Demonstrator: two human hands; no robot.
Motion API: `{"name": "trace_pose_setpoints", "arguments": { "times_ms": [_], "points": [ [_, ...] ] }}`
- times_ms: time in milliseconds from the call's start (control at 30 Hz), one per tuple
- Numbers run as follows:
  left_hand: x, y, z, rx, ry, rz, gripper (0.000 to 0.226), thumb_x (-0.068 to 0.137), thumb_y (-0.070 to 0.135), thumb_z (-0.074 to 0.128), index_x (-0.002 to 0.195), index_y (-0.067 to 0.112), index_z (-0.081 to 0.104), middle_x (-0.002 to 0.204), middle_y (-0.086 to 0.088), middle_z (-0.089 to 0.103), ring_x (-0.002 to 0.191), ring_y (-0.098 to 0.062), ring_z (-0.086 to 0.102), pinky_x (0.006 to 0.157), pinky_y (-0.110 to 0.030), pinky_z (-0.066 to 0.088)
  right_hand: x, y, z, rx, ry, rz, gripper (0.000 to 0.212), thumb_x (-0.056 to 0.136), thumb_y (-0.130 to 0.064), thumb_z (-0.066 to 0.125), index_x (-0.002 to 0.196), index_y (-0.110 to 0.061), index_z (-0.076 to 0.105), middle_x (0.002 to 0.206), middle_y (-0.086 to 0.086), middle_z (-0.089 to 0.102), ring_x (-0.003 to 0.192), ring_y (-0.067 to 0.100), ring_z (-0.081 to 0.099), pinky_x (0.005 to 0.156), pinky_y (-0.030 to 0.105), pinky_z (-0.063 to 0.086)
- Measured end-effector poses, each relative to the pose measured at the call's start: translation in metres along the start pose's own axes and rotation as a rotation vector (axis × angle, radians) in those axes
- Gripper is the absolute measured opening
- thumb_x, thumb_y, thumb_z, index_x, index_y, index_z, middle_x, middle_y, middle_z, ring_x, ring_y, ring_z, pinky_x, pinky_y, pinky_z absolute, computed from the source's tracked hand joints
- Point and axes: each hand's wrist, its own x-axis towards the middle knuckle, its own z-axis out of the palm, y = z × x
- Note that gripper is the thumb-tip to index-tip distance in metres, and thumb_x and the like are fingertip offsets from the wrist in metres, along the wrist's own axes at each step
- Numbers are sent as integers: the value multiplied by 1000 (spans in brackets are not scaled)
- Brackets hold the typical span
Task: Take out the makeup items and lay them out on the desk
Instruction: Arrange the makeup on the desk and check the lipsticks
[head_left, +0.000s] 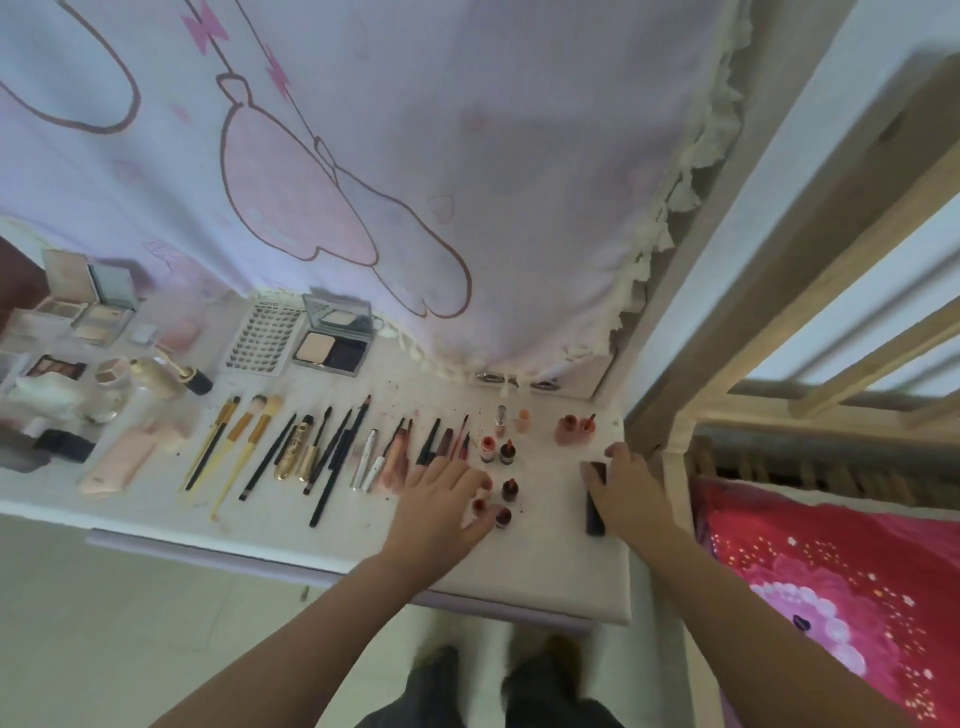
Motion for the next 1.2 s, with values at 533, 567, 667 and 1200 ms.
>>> {"name": "trace_pose_setpoints", "arguments": {
  "times_ms": [533, 567, 667, 1200],
  "points": [
    [48, 108, 53, -215, -583, -364, 40, 96, 49, 38, 101, 17, 61, 91, -1, 68, 82, -20, 61, 74, -35, 48, 3, 30, -47, 172, -368, -304, 27, 90, -48, 54, 79, -24, 50, 69, -9, 59, 62, 6, 54, 55, 20, 36],
    [44, 107, 52, -283, -605, -385, 37, 95, 48, 40, 97, 19, 61, 86, 4, 67, 77, -15, 61, 69, -30, 48, 7, 36, -54, 202, -350, -278, 27, 90, -47, 54, 79, -22, 51, 69, -9, 58, 62, 6, 53, 56, 21, 36],
    [24, 97, 51, -469, -558, -550, 25, 93, 46, 46, 90, 26, 60, 74, 12, 62, 65, -1, 56, 57, -15, 38, 24, 54, -85, 487, -281, -90, 30, 92, -39, 55, 93, -9, 54, 64, 0, 55, 54, 12, 49, 53, 25, 38],
    [36, 115, 89, -280, 43, -711, 25, 86, 37, 63, 107, 25, 64, 93, 11, 43, 78, -2, 43, 68, -10, 32, 19, 37, -24, 214, -144, -419, 30, 91, -24, 59, 121, -21, 55, 116, 2, 50, 103, 16, 52, 88, 23, 42]
  ]
}}
